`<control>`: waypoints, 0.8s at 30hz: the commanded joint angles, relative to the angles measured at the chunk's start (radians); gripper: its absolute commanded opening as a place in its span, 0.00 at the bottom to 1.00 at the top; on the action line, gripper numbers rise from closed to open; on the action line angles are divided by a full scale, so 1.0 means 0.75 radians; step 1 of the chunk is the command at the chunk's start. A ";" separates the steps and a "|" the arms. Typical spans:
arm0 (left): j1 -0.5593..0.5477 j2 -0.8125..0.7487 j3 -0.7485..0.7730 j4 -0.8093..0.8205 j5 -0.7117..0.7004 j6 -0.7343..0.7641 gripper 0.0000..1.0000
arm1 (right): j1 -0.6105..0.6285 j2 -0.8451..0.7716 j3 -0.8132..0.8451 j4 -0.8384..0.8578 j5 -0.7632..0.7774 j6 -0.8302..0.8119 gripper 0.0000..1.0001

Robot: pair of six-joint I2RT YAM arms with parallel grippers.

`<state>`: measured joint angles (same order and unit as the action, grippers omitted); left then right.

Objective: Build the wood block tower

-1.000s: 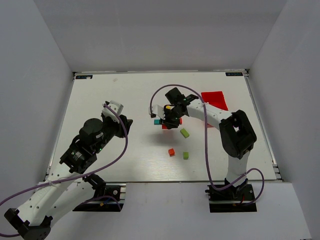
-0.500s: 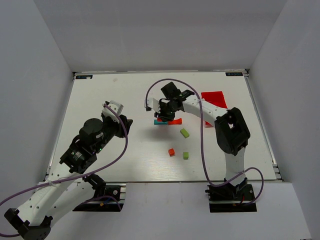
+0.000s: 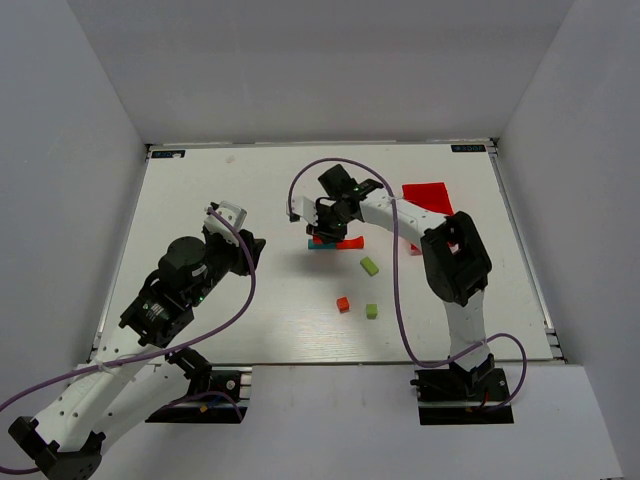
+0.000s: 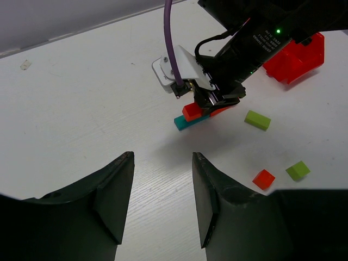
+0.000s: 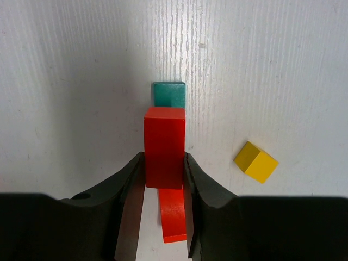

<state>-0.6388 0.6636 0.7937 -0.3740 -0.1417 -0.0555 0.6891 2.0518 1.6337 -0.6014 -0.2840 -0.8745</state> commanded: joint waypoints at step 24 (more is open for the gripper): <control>0.005 -0.013 0.001 0.000 0.003 0.002 0.57 | -0.011 0.052 0.051 -0.002 0.037 -0.006 0.17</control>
<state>-0.6388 0.6636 0.7937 -0.3740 -0.1417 -0.0555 0.6842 2.0876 1.6341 -0.6022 -0.2558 -0.8745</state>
